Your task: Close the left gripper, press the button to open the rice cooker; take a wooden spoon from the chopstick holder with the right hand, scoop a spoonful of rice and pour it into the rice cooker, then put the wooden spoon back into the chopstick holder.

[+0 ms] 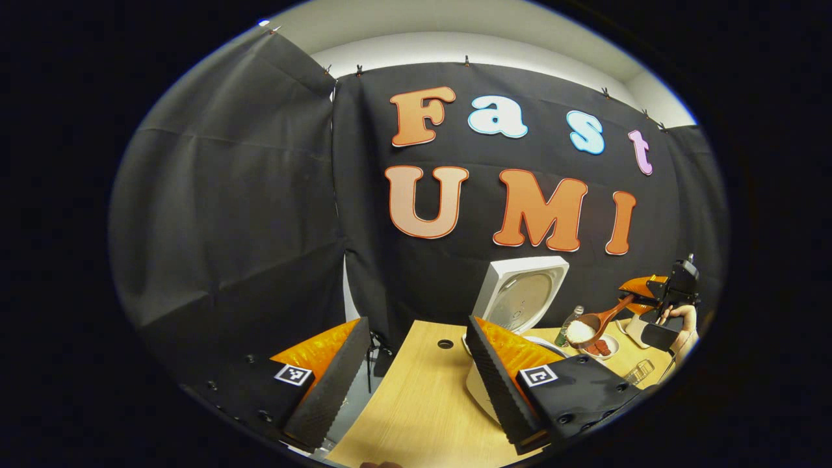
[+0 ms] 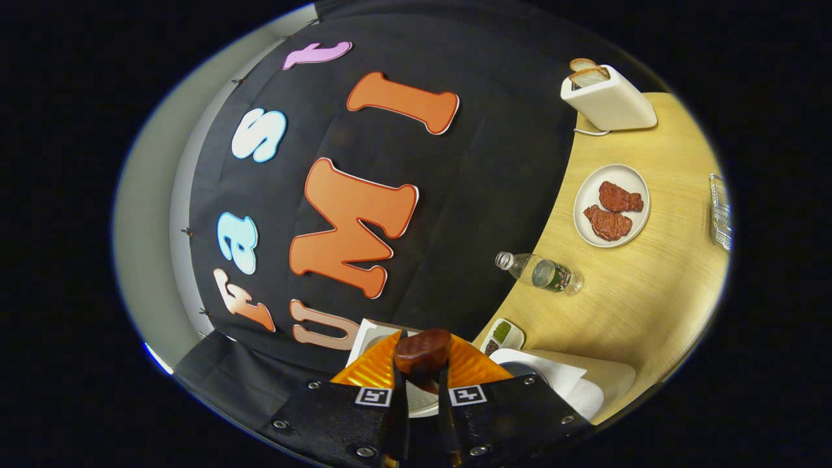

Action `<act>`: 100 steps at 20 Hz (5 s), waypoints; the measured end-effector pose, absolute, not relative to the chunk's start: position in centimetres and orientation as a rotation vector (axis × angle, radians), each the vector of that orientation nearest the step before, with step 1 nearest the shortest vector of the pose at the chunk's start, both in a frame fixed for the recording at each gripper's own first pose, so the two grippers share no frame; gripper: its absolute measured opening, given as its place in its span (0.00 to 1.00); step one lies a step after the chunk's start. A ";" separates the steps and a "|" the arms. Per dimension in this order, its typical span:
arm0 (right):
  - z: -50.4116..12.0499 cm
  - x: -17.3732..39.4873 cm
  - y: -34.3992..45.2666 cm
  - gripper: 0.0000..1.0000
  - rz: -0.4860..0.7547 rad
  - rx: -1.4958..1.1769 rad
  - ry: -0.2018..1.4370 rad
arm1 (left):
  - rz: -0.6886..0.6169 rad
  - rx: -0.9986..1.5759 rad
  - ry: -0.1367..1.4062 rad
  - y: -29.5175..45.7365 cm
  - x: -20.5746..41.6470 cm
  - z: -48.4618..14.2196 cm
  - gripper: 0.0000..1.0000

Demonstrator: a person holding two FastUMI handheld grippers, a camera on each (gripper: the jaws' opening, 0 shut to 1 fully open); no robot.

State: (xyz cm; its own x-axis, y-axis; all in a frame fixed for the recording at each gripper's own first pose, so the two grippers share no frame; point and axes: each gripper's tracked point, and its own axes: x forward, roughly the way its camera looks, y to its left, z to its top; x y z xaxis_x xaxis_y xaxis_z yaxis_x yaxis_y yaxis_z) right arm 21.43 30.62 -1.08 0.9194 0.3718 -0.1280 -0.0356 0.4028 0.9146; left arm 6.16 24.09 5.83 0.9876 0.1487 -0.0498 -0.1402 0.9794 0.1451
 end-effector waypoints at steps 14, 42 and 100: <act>1.1 21.1 33.3 0.18 0.325 0.887 0.278 | 0.137 0.137 0.059 24.3 5.6 5.5 1.00; 2.6 19.7 37.5 0.18 0.393 0.438 0.179 | 0.168 0.111 0.067 25.9 4.6 4.8 1.00; -6.2 13.1 0.9 0.18 0.083 0.477 0.149 | 0.060 0.119 0.012 8.4 4.4 4.9 1.00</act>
